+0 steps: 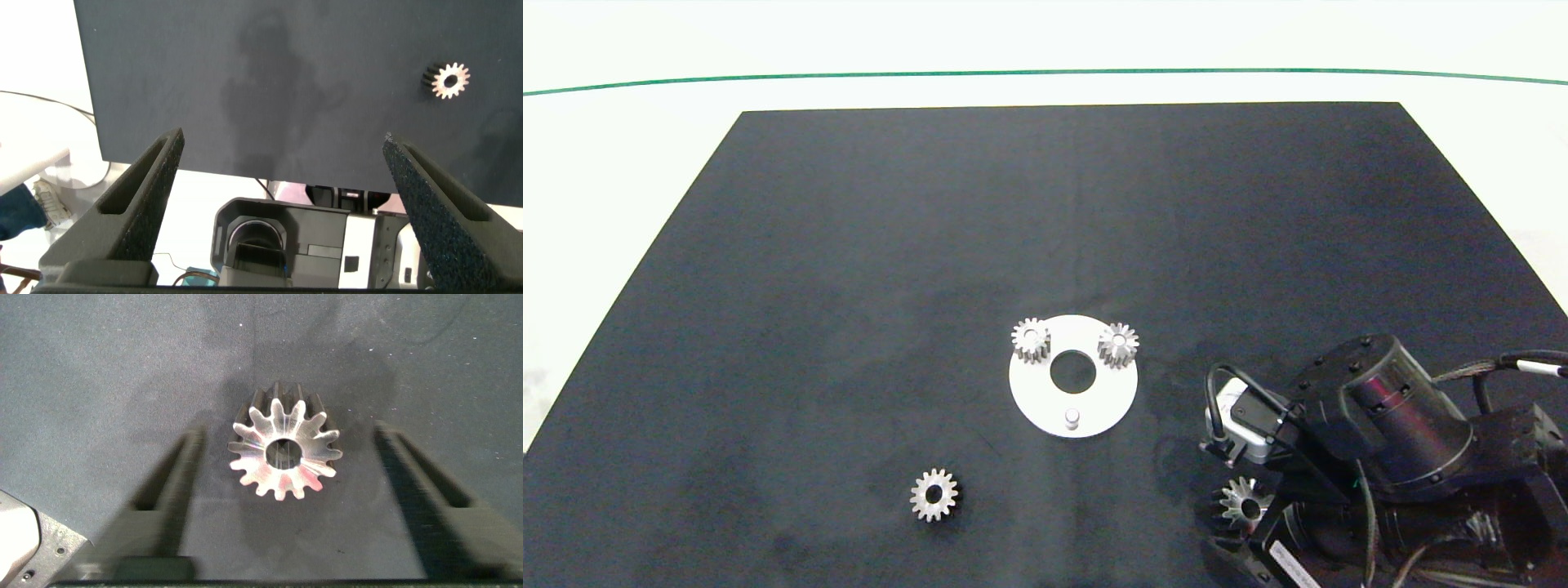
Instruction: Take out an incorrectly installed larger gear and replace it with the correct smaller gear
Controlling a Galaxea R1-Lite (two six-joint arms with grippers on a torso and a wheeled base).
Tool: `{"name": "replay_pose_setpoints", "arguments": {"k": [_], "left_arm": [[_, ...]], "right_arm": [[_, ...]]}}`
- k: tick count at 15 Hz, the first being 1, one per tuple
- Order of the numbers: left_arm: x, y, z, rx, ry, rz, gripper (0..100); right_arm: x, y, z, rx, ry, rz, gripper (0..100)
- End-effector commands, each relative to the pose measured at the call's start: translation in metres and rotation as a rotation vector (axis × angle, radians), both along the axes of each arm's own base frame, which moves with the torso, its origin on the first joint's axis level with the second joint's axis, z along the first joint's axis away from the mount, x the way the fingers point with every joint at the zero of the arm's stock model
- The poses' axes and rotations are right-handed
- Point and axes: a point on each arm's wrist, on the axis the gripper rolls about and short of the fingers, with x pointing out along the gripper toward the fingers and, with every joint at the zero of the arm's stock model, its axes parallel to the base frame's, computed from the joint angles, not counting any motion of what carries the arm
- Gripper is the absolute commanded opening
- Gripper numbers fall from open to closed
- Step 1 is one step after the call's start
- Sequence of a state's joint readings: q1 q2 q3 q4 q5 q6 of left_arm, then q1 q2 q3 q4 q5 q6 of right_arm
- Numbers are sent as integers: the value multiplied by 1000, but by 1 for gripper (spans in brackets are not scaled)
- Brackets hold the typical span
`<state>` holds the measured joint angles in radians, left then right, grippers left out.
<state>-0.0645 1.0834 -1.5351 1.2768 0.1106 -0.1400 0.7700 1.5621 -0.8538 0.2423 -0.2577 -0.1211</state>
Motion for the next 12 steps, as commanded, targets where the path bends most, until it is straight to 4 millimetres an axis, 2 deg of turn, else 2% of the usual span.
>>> {"name": "replay_pose_setpoints", "arguments": {"k": [1, 4, 6, 8, 11, 12], "left_arm": [[3, 0, -7, 8, 39, -5, 100], [11, -1, -10, 13, 68, -13, 100], [17, -4, -14, 12, 97, -42, 100], [23, -7, -19, 13, 134, -80, 100], [36, -17, -25, -4, 185, -126, 100], [54, -32, -35, -31, 205, -162, 100]], "right_arm": [[-8, -11, 23, 54, -75, -17, 100], [0, -33, 62, 116, -159, -156, 100], [-5, -44, 91, 153, -105, -258, 100], [-9, -46, 117, 191, -77, -314, 100], [-11, -50, 125, 209, -66, -353, 100], [-9, -57, 126, 210, -73, -383, 100]]}}
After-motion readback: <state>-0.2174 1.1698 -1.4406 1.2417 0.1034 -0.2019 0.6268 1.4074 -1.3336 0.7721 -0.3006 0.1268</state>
